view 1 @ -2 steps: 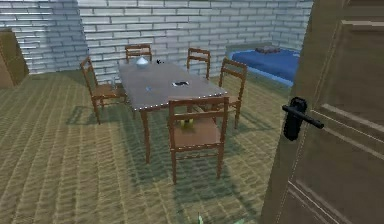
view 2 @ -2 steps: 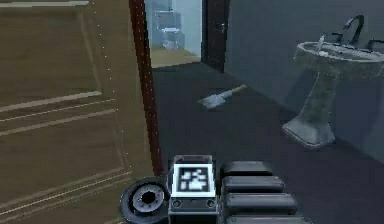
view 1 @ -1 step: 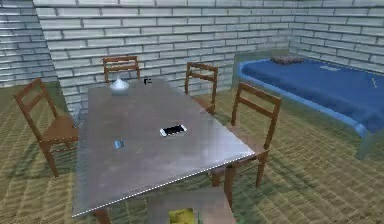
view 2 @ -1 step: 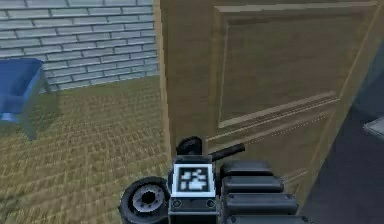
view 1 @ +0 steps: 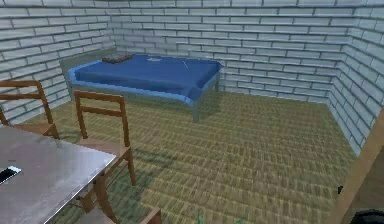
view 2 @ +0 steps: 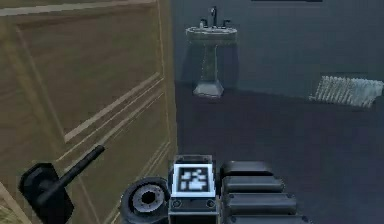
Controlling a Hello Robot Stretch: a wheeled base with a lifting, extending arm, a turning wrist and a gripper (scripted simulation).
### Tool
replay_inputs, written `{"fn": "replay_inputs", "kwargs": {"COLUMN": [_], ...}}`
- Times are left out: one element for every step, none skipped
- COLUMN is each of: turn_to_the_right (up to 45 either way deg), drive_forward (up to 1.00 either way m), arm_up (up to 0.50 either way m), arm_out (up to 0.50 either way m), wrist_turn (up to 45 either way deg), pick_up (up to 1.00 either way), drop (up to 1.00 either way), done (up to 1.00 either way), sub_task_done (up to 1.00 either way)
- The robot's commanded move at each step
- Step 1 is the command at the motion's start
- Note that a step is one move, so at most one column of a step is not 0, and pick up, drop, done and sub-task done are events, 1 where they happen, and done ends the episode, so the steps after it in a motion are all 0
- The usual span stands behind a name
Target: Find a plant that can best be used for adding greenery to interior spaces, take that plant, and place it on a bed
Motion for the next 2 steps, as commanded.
{"fn": "replay_inputs", "kwargs": {"turn_to_the_right": [6.0,0.0], "drive_forward": [0.00,0.60], "arm_up": [0.00,0.00], "arm_out": [0.00,0.00], "wrist_turn": [0.0,0.0], "pick_up": [0.00,0.00], "drop": [0.00,0.00], "done": [0.00,0.00], "sub_task_done": [0.00,0.00]}}
